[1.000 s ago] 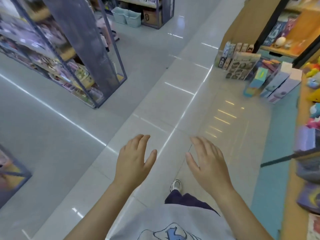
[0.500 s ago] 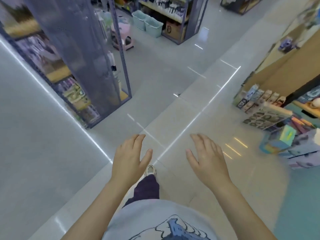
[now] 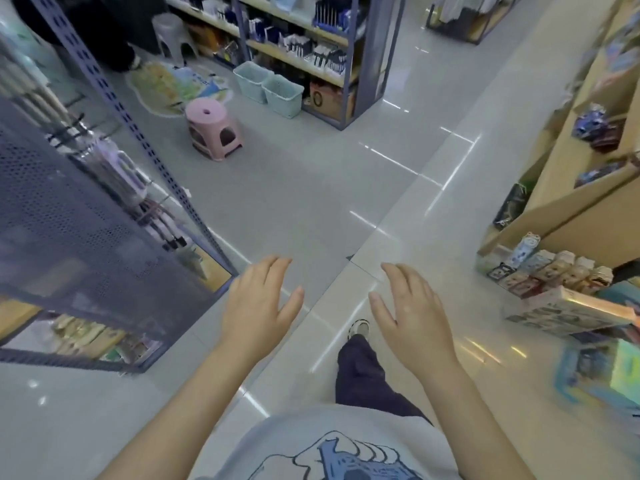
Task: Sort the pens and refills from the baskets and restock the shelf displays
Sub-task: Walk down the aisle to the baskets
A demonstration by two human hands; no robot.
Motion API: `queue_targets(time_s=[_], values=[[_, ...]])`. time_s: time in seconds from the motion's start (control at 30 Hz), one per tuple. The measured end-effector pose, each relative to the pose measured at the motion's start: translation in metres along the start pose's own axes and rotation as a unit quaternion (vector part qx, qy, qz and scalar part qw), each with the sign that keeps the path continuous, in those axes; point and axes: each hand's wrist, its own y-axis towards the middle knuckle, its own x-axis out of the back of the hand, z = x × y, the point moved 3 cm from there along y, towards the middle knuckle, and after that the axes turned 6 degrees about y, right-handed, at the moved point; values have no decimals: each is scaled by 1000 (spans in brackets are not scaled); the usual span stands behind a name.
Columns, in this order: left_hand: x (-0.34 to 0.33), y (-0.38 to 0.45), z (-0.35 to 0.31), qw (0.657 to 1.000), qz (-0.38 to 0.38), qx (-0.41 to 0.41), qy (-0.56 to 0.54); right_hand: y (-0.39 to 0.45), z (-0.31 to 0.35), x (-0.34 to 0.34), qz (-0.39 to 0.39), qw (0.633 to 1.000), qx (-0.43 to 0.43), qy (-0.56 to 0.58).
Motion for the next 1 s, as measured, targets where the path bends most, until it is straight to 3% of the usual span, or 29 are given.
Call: queue_targets(time_s=[0.13, 0.3, 0.53, 0.77, 1.0], values=[[-8, 137, 0, 1000, 9, 27, 4, 148, -41, 12, 23, 1000, 4, 0], [-3, 273, 19, 996, 11, 88, 6, 319, -38, 16, 75, 995, 58, -18], [-42, 439, 92, 984, -1, 176, -18, 531, -21, -44, 110, 985, 130, -38], [-44, 653, 204, 982, -11, 187, -32, 763, 29, -102, 146, 975, 161, -52], [-16, 859, 281, 990, -12, 143, -5, 956, 65, -147, 124, 979, 157, -26]])
